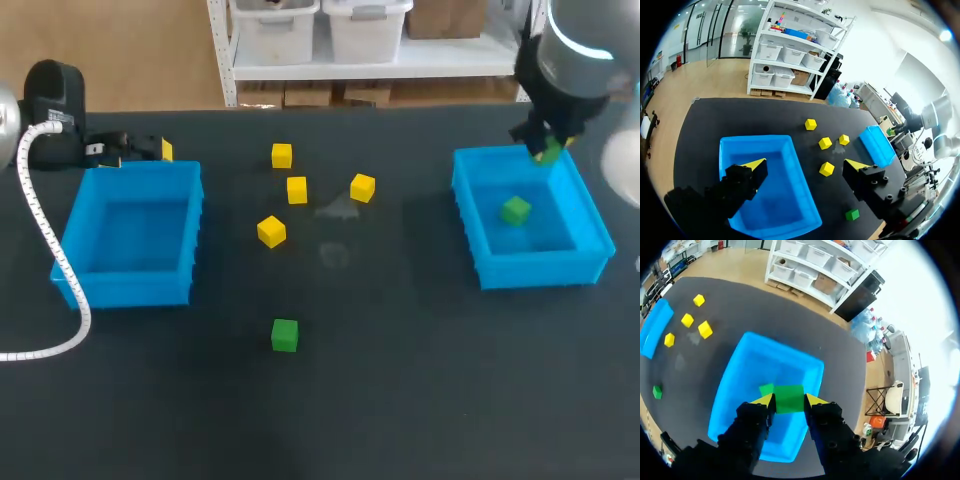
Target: Put the green cubes in the right bin and the yellow cubes in the left bin.
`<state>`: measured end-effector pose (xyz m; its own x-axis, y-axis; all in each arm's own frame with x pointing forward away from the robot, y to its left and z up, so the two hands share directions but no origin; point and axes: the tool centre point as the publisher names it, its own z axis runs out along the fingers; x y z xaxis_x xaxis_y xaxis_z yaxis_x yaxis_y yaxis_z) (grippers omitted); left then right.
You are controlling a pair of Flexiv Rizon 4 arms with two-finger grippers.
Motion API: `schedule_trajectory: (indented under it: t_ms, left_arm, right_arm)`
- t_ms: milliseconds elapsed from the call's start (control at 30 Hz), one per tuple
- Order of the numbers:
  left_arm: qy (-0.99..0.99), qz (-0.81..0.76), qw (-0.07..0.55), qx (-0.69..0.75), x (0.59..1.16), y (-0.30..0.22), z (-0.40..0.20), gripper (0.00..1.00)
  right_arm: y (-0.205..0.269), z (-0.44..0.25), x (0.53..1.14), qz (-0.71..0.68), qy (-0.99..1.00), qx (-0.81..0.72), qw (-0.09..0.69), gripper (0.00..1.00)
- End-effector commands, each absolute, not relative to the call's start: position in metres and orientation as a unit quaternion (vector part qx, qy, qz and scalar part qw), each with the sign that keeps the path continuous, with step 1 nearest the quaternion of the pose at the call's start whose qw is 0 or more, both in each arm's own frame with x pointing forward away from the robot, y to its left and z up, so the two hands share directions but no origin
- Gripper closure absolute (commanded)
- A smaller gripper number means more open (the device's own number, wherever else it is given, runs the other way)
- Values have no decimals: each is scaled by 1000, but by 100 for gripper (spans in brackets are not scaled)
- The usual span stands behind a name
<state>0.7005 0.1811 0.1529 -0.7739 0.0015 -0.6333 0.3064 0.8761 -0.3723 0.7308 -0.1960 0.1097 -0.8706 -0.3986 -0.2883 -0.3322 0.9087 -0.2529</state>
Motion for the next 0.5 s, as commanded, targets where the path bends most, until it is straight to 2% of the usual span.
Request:
schedule_trajectory:
  t_ms: [33, 200, 233, 267, 300, 333, 367, 500]
  left_arm:
    - [910, -240, 328, 87, 700, 184, 151, 0]
    - [910, -240, 328, 87, 700, 184, 151, 0]
    - [910, -240, 328, 87, 700, 184, 151, 0]
    - [910, -240, 328, 87, 700, 184, 151, 0]
    - [910, -240, 328, 87, 700, 184, 151, 0]
    - [910, -240, 328, 87, 700, 184, 151, 0]
    - [910, -240, 328, 87, 700, 184, 151, 0]
    - [910, -240, 328, 87, 700, 184, 151, 0]
  right_arm:
    - [-200, 99, 711, -79, 939, -199, 269, 100]
    - [-197, 95, 716, -77, 940, -205, 261, 100]
    - [-196, 94, 717, -78, 940, -207, 260, 85]
    - [-195, 95, 718, -77, 940, -210, 258, 63]
    - [-194, 95, 719, -76, 940, -213, 255, 51]
    - [-193, 96, 720, -76, 940, -214, 254, 7]
    - [-191, 97, 721, -76, 940, -218, 250, 0]
    - [-183, 103, 723, -83, 943, -223, 234, 0]
